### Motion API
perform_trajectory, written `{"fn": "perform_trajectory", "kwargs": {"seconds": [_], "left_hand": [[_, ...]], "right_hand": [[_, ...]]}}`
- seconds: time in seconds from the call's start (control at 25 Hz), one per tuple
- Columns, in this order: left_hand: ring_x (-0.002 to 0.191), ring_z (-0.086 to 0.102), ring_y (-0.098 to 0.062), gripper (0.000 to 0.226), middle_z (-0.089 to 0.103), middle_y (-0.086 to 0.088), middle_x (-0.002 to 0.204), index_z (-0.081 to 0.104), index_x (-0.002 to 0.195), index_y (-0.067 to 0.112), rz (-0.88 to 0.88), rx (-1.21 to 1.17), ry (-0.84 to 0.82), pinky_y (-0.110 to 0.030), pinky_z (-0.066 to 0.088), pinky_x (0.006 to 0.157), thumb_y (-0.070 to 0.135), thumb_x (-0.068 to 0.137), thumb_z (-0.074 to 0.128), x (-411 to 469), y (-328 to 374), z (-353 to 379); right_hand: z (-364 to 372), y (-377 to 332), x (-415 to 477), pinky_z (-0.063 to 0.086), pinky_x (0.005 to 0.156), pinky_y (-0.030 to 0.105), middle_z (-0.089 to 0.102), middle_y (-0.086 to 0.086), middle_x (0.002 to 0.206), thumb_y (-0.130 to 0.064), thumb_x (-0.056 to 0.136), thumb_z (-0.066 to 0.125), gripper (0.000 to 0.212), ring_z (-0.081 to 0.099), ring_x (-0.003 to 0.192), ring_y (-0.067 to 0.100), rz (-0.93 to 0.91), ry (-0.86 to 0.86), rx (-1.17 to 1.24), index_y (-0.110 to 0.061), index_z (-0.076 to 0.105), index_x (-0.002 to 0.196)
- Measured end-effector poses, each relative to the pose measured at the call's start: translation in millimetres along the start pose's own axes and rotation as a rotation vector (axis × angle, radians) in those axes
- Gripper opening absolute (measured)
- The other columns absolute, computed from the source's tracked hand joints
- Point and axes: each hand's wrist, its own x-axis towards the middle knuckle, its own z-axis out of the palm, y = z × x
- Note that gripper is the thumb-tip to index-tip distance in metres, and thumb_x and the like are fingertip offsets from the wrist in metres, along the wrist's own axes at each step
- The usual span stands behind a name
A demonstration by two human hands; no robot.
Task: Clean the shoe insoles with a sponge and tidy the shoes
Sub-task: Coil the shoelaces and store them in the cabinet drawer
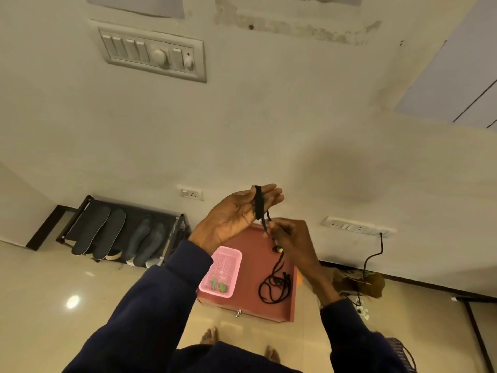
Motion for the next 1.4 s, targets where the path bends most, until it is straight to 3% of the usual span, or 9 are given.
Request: {"fn": "perform_trajectory", "kwargs": {"seconds": [0.16, 0.28, 0.52, 0.68, 0.88, 1.04, 1.12, 1.28, 1.4], "left_hand": [[0.134, 0.053, -0.040, 0.047, 0.049, -0.030, 0.148, 0.045, 0.140, -0.012, 0.266, 0.031, 0.029, -0.042, 0.044, 0.112, 0.007, 0.098, 0.045, 23, -1, -10], [0.133, 0.056, -0.039, 0.035, 0.056, -0.030, 0.141, 0.053, 0.133, -0.012, 0.321, 0.365, 0.140, -0.040, 0.043, 0.116, 0.008, 0.107, 0.039, 34, -6, -18], [0.081, 0.074, -0.032, 0.044, 0.072, -0.026, 0.093, 0.068, 0.099, -0.012, -0.092, 0.683, 0.250, -0.032, 0.062, 0.078, 0.012, 0.106, 0.032, 20, -21, 0], [0.077, 0.068, -0.033, 0.035, 0.068, -0.023, 0.091, 0.071, 0.098, -0.012, -0.216, 0.382, 0.150, -0.031, 0.060, 0.066, 0.012, 0.098, 0.046, 13, -16, -1], [0.118, 0.065, -0.044, 0.035, 0.064, -0.032, 0.125, 0.064, 0.119, -0.016, 0.130, 0.066, 0.061, -0.041, 0.054, 0.103, 0.003, 0.096, 0.047, 20, -18, -11], [0.123, 0.063, -0.041, 0.040, 0.061, -0.030, 0.134, 0.053, 0.131, -0.014, 0.339, 0.095, 0.078, -0.044, 0.047, 0.111, 0.006, 0.096, 0.049, 35, -19, -22], [0.120, 0.065, -0.039, 0.036, 0.060, -0.033, 0.133, 0.052, 0.130, -0.016, 0.342, 0.291, 0.168, -0.043, 0.046, 0.112, 0.005, 0.103, 0.040, 38, -20, -23], [0.082, 0.076, -0.026, 0.036, 0.067, -0.033, 0.114, 0.059, 0.116, -0.018, 0.174, 0.568, 0.334, -0.030, 0.061, 0.080, 0.001, 0.106, 0.030, 34, -35, -10], [0.074, 0.071, -0.027, 0.047, 0.071, -0.030, 0.106, 0.062, 0.118, -0.020, -0.058, 0.685, 0.267, -0.026, 0.057, 0.068, 0.012, 0.106, 0.029, 27, -37, -3]], "right_hand": [[15, 6, -26, 0.052, 0.059, 0.035, 0.071, -0.004, 0.072, -0.025, 0.102, 0.060, 0.020, 0.058, 0.056, 0.011, -0.006, -0.110, -0.134, -0.024, 0.079, 0.098], [-3, -12, -17, 0.052, 0.066, 0.043, 0.066, -0.002, 0.071, -0.024, 0.103, 0.057, 0.026, 0.061, 0.065, 0.013, -0.093, -0.091, -0.270, -0.012, 0.073, 0.087], [-39, -29, 53, 0.054, 0.076, 0.038, 0.072, 0.001, 0.088, -0.008, 0.097, 0.062, 0.014, 0.066, 0.080, 0.017, -0.311, 0.026, -0.528, -0.010, 0.075, 0.093], [-40, -5, 62, 0.051, 0.072, 0.023, 0.073, -0.011, 0.080, -0.011, 0.096, 0.066, 0.015, 0.068, 0.075, 0.003, -0.161, 0.042, -0.243, -0.014, 0.079, 0.090], [-6, 26, 3, 0.051, 0.061, 0.041, 0.074, 0.001, 0.074, -0.032, 0.097, 0.059, 0.026, 0.062, 0.061, 0.029, 0.037, -0.032, 0.021, -0.017, 0.080, 0.089], [7, 22, -18, 0.053, 0.071, 0.028, 0.073, -0.005, 0.074, -0.026, 0.101, 0.062, 0.024, 0.064, 0.066, 0.003, -0.011, -0.150, -0.070, -0.014, 0.079, 0.089], [-4, 9, -13, 0.053, 0.068, 0.037, 0.068, -0.004, 0.070, -0.022, 0.101, 0.061, 0.026, 0.061, 0.065, 0.005, -0.101, -0.184, -0.184, -0.015, 0.072, 0.079], [-38, -15, 31, 0.052, 0.073, 0.036, 0.072, -0.001, 0.088, -0.013, 0.096, 0.060, 0.017, 0.065, 0.079, 0.014, -0.307, -0.080, -0.502, -0.017, 0.076, 0.092], [-52, -10, 67, 0.053, 0.075, 0.030, 0.073, -0.003, 0.086, -0.010, 0.095, 0.061, 0.018, 0.065, 0.078, 0.009, -0.305, -0.061, -0.476, -0.014, 0.077, 0.088]]}}
